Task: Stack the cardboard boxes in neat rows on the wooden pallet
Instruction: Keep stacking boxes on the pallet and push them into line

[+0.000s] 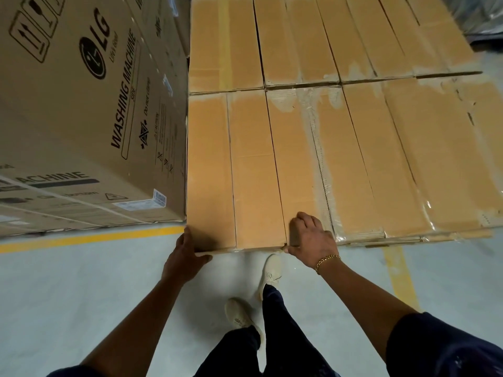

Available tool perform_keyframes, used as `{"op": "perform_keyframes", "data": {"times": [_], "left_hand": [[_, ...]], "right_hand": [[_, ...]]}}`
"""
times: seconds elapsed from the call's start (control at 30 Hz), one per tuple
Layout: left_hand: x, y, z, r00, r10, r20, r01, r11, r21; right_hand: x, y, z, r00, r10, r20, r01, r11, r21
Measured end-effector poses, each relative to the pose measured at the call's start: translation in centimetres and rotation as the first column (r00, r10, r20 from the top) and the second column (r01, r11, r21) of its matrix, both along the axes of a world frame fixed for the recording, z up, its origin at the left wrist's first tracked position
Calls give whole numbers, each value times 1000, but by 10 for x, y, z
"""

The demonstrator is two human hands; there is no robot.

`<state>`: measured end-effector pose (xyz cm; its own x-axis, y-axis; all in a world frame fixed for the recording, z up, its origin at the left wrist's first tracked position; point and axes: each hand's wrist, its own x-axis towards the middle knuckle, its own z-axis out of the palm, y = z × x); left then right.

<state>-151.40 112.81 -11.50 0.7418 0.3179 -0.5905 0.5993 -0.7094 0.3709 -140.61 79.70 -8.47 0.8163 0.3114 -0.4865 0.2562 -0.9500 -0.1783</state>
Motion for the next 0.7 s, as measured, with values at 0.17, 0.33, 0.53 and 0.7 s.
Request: {"op": "perform_keyframes", "data": {"times": [0.17, 0.33, 0.53, 0.7], "left_hand": [[-9, -3, 5, 995, -92, -23, 94, 987, 128], [-12, -26, 13, 953, -290, 92, 258, 931, 258], [4, -91, 16, 882, -447, 150, 401, 878, 261], [26, -153, 8, 845, -513, 151, 462, 842, 278]], "right_hand": [[-10, -28, 7, 1000, 1, 11, -1, 1000, -31], [-30, -63, 17, 996, -84, 30, 86, 995, -59], [-38, -116, 28, 980, -198, 38, 200, 977, -79], [-7, -174, 24, 960, -272, 66, 276, 960, -57]]}}
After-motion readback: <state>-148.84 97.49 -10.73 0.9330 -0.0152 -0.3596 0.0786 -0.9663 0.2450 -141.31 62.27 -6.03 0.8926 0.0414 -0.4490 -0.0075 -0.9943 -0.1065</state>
